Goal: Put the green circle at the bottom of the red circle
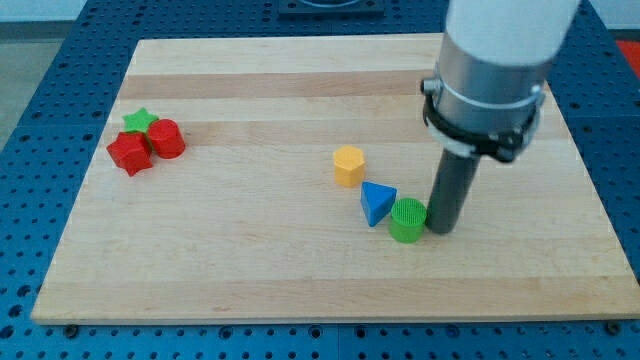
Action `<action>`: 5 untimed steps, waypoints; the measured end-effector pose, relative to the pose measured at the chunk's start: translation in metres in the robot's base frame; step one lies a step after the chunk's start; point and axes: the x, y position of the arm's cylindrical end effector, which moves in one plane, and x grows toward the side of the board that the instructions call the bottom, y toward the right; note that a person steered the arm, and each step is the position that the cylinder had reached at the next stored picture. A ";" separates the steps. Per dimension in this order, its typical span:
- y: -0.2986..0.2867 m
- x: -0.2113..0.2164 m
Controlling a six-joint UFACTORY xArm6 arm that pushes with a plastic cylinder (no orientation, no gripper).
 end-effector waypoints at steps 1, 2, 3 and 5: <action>0.002 0.027; 0.051 0.021; 0.110 -0.007; 0.056 -0.020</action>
